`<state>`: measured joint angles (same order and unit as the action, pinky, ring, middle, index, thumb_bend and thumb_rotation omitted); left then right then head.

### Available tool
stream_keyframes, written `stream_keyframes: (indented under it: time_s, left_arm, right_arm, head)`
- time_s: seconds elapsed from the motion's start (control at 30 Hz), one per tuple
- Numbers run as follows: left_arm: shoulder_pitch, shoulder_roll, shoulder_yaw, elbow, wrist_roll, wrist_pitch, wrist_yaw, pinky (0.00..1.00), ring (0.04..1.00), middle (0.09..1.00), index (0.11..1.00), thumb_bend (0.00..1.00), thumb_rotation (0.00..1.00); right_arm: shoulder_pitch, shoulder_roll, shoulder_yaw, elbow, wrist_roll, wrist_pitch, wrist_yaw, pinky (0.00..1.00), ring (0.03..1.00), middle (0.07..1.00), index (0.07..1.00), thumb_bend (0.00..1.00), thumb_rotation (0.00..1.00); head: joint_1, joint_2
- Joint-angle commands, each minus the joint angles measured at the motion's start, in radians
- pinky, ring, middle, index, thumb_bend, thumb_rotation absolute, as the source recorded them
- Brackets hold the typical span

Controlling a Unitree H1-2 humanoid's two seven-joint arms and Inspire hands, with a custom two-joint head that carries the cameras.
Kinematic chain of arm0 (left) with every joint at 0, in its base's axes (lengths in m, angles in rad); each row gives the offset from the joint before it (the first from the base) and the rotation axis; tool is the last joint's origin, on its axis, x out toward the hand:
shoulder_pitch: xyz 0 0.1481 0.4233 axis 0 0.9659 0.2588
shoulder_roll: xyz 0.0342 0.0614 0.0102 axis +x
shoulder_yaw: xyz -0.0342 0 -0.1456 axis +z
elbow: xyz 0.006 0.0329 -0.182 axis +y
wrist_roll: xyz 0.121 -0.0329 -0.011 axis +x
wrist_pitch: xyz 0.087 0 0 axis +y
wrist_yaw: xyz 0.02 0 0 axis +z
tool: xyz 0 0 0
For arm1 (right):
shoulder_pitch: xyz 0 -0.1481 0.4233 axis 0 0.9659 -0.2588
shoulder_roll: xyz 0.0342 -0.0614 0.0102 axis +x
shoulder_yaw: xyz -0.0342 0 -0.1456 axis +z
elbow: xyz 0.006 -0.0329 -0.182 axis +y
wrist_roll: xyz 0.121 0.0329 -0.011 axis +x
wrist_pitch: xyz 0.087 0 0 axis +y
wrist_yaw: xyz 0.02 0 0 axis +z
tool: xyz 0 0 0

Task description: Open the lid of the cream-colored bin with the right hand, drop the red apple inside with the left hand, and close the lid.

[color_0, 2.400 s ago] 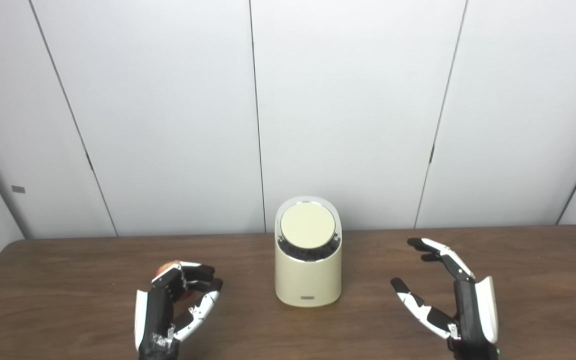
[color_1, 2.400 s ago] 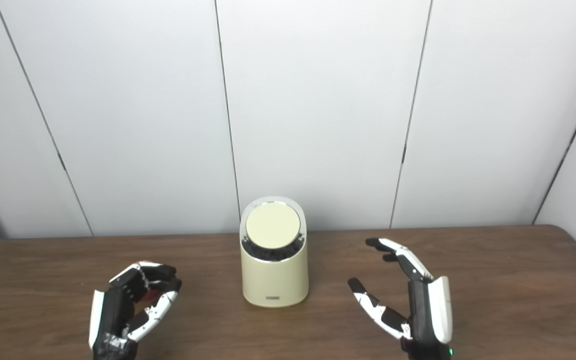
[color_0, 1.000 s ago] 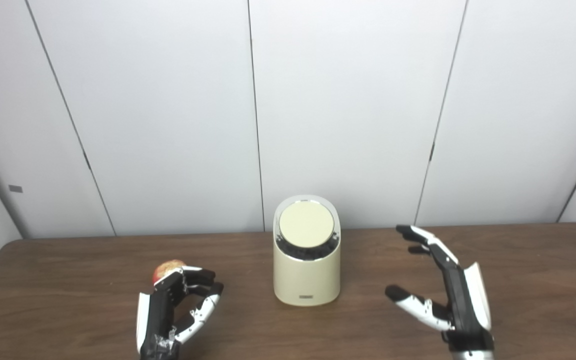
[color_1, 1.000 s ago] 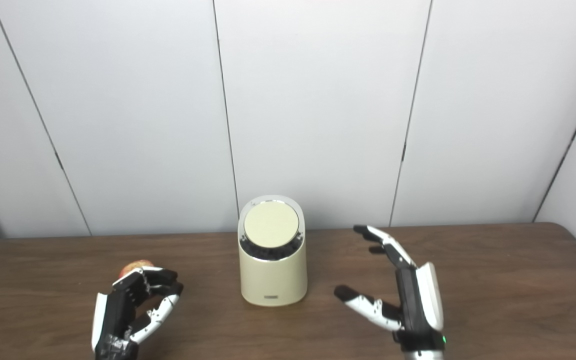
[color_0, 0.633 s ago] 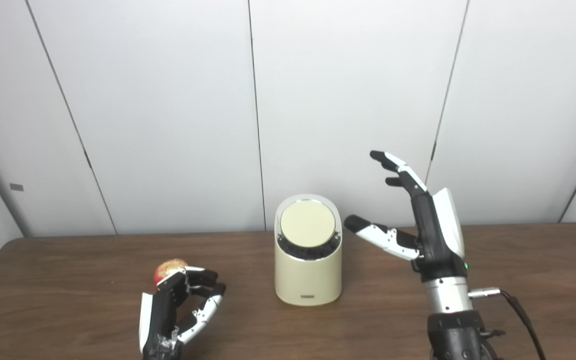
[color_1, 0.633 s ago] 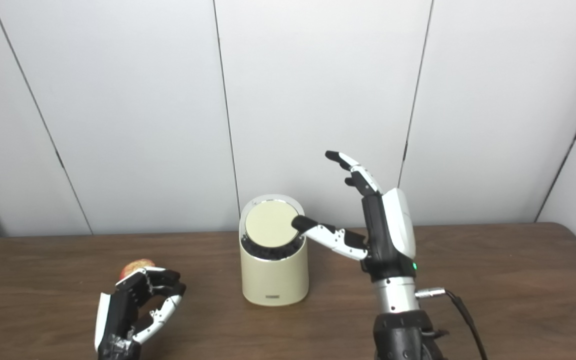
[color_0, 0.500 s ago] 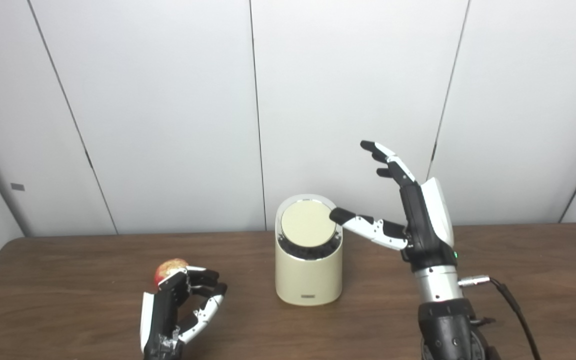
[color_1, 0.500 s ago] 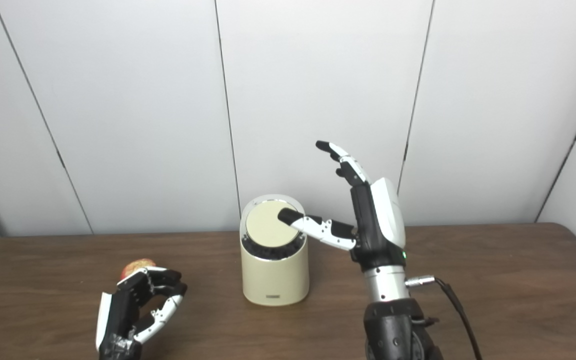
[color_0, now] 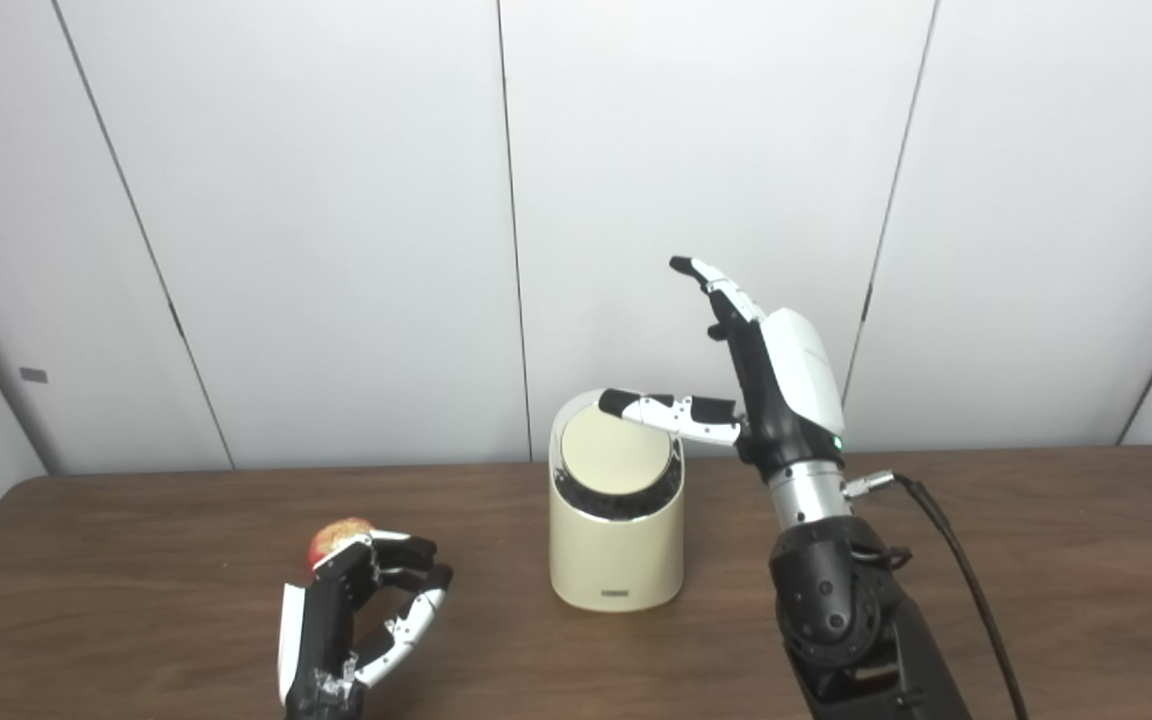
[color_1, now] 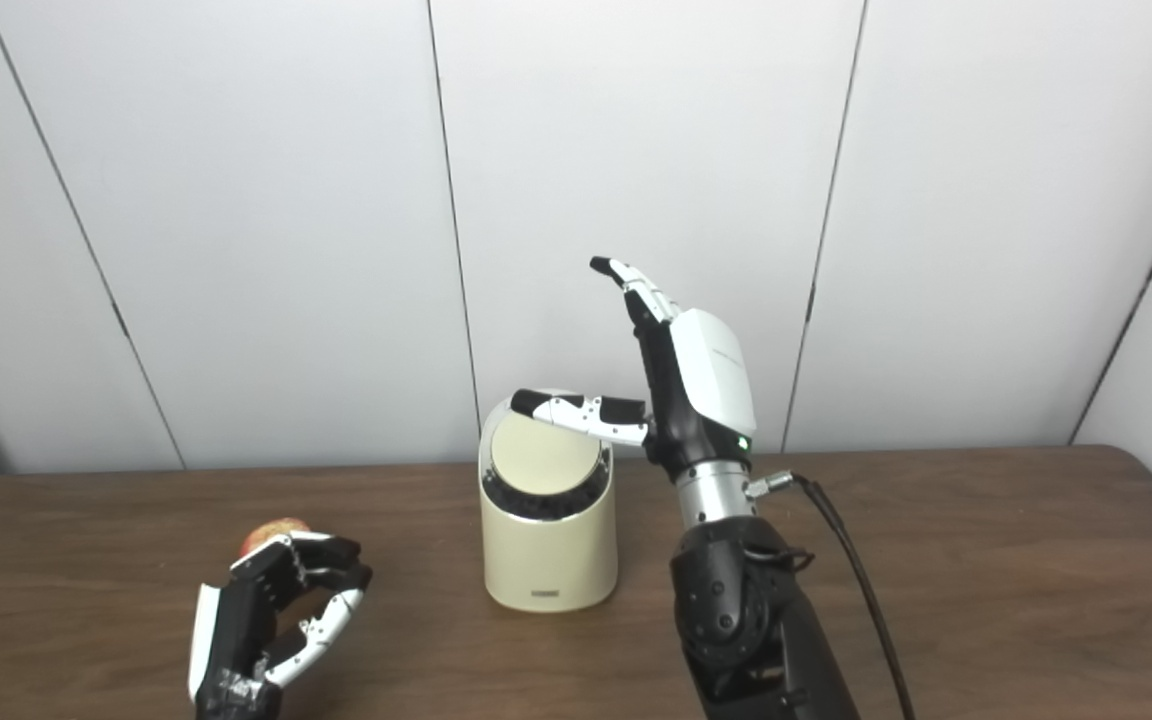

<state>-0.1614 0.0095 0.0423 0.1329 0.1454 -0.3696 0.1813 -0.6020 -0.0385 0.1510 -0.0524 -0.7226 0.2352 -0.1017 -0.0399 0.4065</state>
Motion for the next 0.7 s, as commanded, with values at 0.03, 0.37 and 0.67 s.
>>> stream_keyframes:
  time_s: [0.03, 0.37, 0.67]
  left_arm:
    - [-0.032, -0.003, -0.007, -0.002, 0.006, -0.040, 0.000, 0.50, 0.563, 0.581, 0.492, 0.48, 0.07]
    - [-0.031, -0.004, -0.006, -0.012, 0.022, -0.034, 0.008, 0.49, 0.554, 0.576, 0.492, 0.48, 0.07]
    - [-0.032, -0.008, -0.004, -0.017, 0.023, -0.026, 0.010, 0.50, 0.555, 0.576, 0.493, 0.48, 0.07]
  right_arm:
    - [-0.063, -0.015, 0.013, 0.018, -0.018, 0.007, 0.003, 0.57, 0.804, 0.928, 0.922, 0.92, 0.42]
    - [-0.056, -0.035, 0.066, 0.096, -0.090, 0.053, 0.001, 0.74, 0.864, 0.896, 0.894, 0.92, 0.46]
    - [-0.031, -0.066, 0.098, 0.108, -0.098, 0.090, 0.046, 0.86, 0.920, 0.926, 0.915, 0.93, 0.45]
  head:
    - [0.001, 0.003]
    - [0.008, 0.006]
    - [0.011, 0.011]
